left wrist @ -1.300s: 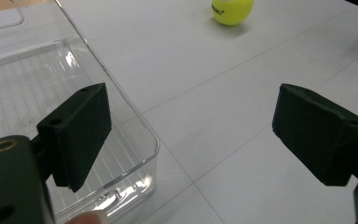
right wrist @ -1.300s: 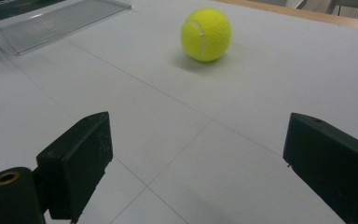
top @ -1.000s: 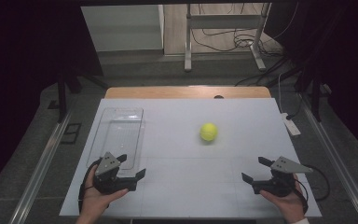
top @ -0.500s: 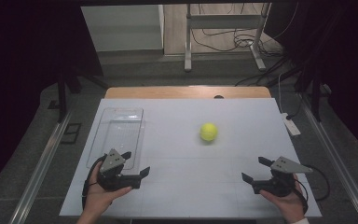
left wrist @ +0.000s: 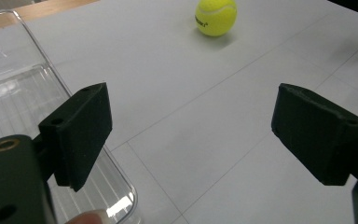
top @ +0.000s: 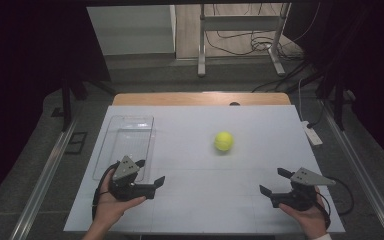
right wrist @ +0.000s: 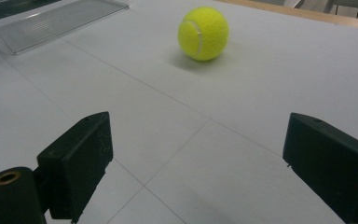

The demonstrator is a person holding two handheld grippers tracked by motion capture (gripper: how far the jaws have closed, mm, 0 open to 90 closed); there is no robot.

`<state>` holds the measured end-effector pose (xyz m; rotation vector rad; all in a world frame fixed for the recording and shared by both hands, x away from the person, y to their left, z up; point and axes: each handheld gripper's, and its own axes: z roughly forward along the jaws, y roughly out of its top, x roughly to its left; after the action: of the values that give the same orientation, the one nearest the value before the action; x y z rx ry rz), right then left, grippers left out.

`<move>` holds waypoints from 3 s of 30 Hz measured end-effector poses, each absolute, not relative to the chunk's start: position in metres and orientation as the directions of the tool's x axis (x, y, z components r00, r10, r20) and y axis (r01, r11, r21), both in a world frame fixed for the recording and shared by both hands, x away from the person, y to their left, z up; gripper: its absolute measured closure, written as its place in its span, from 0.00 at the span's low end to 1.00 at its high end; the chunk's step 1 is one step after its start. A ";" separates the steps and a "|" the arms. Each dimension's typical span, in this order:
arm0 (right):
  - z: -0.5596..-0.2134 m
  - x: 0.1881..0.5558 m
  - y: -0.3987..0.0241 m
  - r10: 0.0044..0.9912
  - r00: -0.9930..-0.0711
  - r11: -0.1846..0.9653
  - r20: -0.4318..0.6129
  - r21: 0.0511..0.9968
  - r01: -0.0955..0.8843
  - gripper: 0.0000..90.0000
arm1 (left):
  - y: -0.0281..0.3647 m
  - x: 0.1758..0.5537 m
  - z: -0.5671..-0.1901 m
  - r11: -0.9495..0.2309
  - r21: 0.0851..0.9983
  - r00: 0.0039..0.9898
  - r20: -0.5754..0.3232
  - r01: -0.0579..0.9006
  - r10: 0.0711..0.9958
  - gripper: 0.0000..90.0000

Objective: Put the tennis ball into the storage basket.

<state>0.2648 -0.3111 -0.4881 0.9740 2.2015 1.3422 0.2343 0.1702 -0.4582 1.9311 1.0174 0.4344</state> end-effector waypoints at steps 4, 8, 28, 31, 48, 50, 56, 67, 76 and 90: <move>-0.488 0.265 -0.311 0.728 -0.685 0.301 0.032 0.883 0.361 0.09 | 0.167 0.237 -0.458 -0.280 0.830 0.608 -0.088 0.483 0.789 0.15; -0.488 0.265 -0.311 0.728 -0.685 0.300 0.033 0.883 0.362 0.09 | 0.164 0.239 -0.458 -0.284 0.828 0.613 -0.088 0.483 0.786 0.15; -0.488 0.265 -0.312 0.730 -0.682 0.299 0.034 0.882 0.364 0.10 | 0.149 0.252 -0.455 -0.302 0.825 0.634 -0.085 0.478 0.769 0.15; -0.488 0.265 -0.312 0.730 -0.682 0.299 0.034 0.882 0.364 0.10 | 0.145 0.255 -0.454 -0.304 0.823 0.636 -0.087 0.479 0.767 0.15; -0.489 0.265 -0.313 0.733 -0.680 0.299 0.032 0.882 0.365 0.10 | 0.128 0.269 -0.451 -0.319 0.819 0.650 -0.085 0.477 0.755 0.15; -0.489 0.265 -0.314 0.733 -0.679 0.298 0.032 0.883 0.364 0.10 | 0.126 0.271 -0.451 -0.320 0.817 0.651 -0.087 0.479 0.754 0.15; -0.489 0.265 -0.313 0.733 -0.680 0.301 0.031 0.881 0.364 0.10 | 0.122 0.276 -0.452 -0.320 0.815 0.651 -0.090 0.484 0.754 0.15; -0.490 0.265 -0.314 0.735 -0.677 0.301 0.030 0.880 0.366 0.10 | 0.116 0.282 -0.453 -0.330 0.812 0.657 -0.086 0.482 0.749 0.15; -0.490 0.265 -0.314 0.736 -0.677 0.303 0.030 0.879 0.369 0.10 | 0.110 0.287 -0.453 -0.332 0.810 0.662 -0.090 0.484 0.744 0.15; -0.491 0.265 -0.315 0.737 -0.674 0.297 0.035 0.880 0.371 0.10 | 0.096 0.302 -0.450 -0.349 0.806 0.675 -0.084 0.479 0.733 0.15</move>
<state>0.2650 -0.3155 -0.4907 0.9948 2.1946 1.3331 0.3016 0.0957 -0.4498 2.0154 0.9360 0.3682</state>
